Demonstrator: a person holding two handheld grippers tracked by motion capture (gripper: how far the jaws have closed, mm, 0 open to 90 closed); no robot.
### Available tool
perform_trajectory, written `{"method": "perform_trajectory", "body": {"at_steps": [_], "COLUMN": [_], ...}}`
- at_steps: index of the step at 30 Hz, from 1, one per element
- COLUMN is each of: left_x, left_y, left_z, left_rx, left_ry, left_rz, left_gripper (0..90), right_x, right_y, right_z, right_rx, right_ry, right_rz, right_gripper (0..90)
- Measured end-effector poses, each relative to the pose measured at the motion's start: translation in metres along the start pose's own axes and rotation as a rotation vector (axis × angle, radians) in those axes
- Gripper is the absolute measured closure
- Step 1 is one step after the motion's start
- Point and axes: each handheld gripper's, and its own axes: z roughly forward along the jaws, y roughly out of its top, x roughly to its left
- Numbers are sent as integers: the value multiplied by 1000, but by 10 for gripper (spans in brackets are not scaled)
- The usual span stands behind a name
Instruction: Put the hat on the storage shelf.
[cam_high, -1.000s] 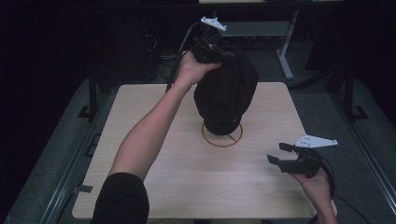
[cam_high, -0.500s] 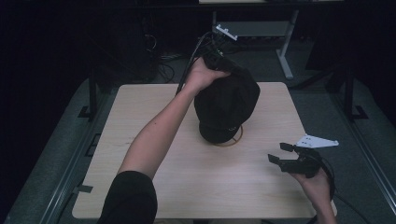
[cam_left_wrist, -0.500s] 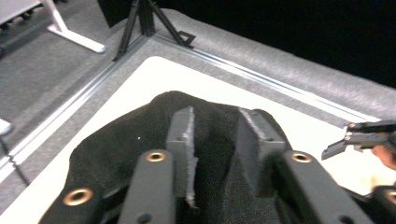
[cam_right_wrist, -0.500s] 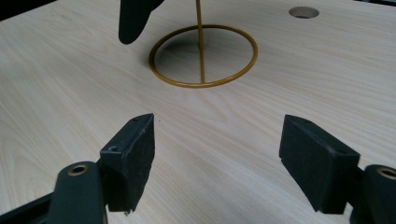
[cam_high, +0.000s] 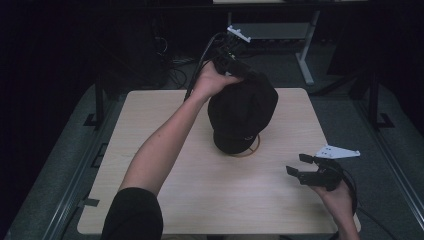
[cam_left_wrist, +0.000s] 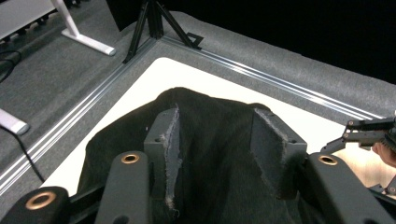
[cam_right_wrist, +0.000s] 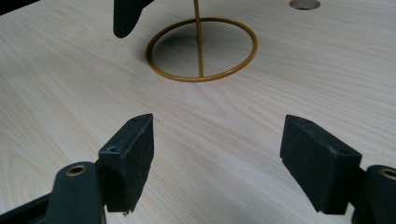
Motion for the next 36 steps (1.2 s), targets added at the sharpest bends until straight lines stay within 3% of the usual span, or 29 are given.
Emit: {"method": "perform_trajectory", "body": {"at_steps": [23,36], "left_x": [-4,-12], "left_y": [-15,-44], "left_z": [-31,-66], "left_rx": [-29,-52], "left_ry": [-1,26], "left_rz": [-6,13], "left_gripper": [455,427], "right_x": [1,2], "right_y": [-3,-2], "right_z": [1,1], "right_rx": [10,6], "right_ry": [-6,3], "right_rz": [7,8], "right_gripper": [247,239]}}
